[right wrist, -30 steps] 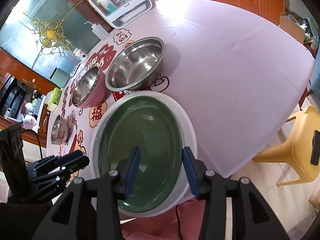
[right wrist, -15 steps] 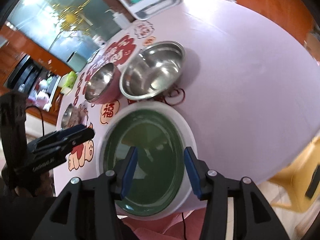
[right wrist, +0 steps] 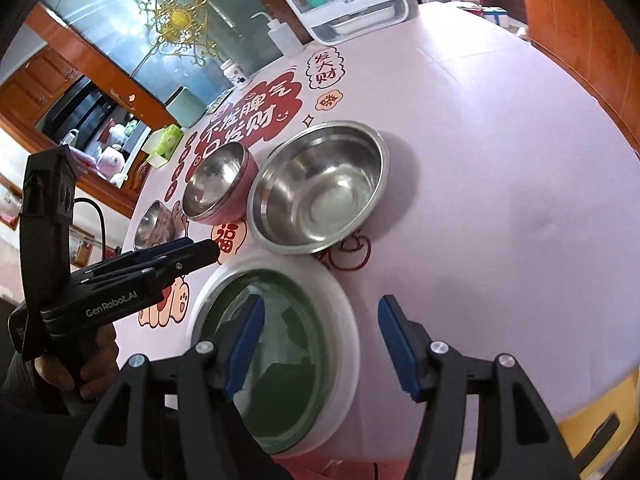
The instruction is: Organize plates and bowls
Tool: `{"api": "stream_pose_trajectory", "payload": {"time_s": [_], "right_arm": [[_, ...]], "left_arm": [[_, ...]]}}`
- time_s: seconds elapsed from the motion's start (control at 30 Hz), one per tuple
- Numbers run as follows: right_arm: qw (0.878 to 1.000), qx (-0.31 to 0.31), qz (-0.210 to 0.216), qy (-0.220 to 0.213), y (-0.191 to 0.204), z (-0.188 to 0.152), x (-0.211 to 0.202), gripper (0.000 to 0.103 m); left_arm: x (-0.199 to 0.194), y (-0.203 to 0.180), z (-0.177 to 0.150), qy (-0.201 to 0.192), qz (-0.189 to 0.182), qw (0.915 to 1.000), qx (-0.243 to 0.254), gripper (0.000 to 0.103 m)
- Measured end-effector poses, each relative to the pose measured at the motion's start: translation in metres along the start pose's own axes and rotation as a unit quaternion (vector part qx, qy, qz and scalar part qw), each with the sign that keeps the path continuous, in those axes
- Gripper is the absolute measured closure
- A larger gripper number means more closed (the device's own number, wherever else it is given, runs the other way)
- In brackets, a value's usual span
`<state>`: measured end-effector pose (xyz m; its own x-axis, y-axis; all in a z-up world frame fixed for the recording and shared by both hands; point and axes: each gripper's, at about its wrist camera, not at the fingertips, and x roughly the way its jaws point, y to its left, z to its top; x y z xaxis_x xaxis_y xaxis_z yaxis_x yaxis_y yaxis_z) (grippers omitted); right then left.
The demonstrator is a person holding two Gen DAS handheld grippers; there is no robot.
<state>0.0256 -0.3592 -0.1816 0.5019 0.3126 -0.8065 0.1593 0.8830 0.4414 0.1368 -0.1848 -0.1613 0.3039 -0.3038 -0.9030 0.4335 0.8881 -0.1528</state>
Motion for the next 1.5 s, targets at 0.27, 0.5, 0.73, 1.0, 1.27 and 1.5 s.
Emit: {"api": "stream_pose_trajectory", "payload": {"time_s": [0.27,0.5,0.73,1.0,1.27,1.5], "right_arm": [[1.0,-0.017,0.019,0.015,-0.025,0.031,0.008,0.044],[0.999,-0.02,0.036,0.02,-0.04,0.056,0.02,0.044],[0.997,-0.027,0.051,0.045,-0.046,0.073,0.041,0.047],[0.995,-0.027,0.058,0.076,-0.054,0.086,0.064,0.068],[0.993,-0.038,0.068,0.094,-0.056,0.094,0.08,0.084],[0.991,-0.048,0.077,0.097,-0.055,0.097,0.084,0.088]], "left_arm": [[0.014,-0.008,0.012,-0.009,0.025,0.9982,-0.053,0.056],[0.029,-0.007,0.018,0.002,0.049,0.9947,-0.09,0.056],[0.049,-0.004,0.025,0.024,0.056,0.9919,-0.111,0.056],[0.068,-0.003,0.033,0.048,0.062,0.989,-0.126,0.056],[0.08,-0.002,0.04,0.061,0.067,0.9873,-0.131,0.067],[0.088,-0.004,0.042,0.071,0.073,0.9868,-0.126,0.077]]}}
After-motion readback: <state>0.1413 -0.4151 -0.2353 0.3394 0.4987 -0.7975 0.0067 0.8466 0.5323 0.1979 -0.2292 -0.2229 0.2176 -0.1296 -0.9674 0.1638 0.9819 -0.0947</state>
